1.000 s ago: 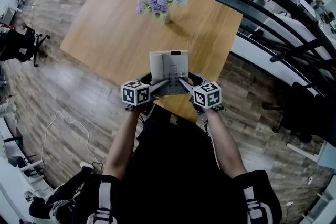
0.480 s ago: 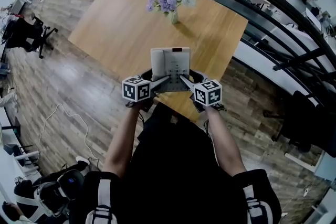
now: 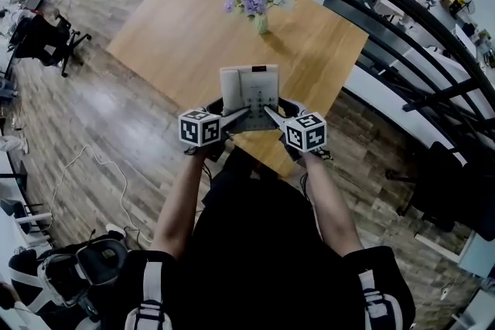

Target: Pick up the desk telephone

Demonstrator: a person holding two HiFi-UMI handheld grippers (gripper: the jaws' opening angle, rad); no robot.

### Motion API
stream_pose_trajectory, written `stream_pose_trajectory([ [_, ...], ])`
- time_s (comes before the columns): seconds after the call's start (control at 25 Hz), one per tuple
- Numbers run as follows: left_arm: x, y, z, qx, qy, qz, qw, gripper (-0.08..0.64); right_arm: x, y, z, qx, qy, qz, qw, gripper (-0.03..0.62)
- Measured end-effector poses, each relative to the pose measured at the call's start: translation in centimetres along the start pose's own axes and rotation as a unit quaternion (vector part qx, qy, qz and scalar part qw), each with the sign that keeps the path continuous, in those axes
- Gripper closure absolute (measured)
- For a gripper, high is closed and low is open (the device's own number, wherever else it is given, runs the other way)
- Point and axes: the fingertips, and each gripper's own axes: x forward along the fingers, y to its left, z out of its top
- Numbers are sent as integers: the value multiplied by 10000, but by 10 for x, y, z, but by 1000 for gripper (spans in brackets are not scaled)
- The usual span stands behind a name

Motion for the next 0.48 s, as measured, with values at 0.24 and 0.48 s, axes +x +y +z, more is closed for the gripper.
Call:
stream_pose_trajectory([
  [0.24, -2, -8, 4, 25, -143, 34, 9999, 172, -6, 1, 5, -94, -33, 40, 9999, 385],
  [0.48, -6, -7, 9, 26, -252, 100, 9996, 172, -5, 3, 13, -272, -14, 105, 9996, 385],
])
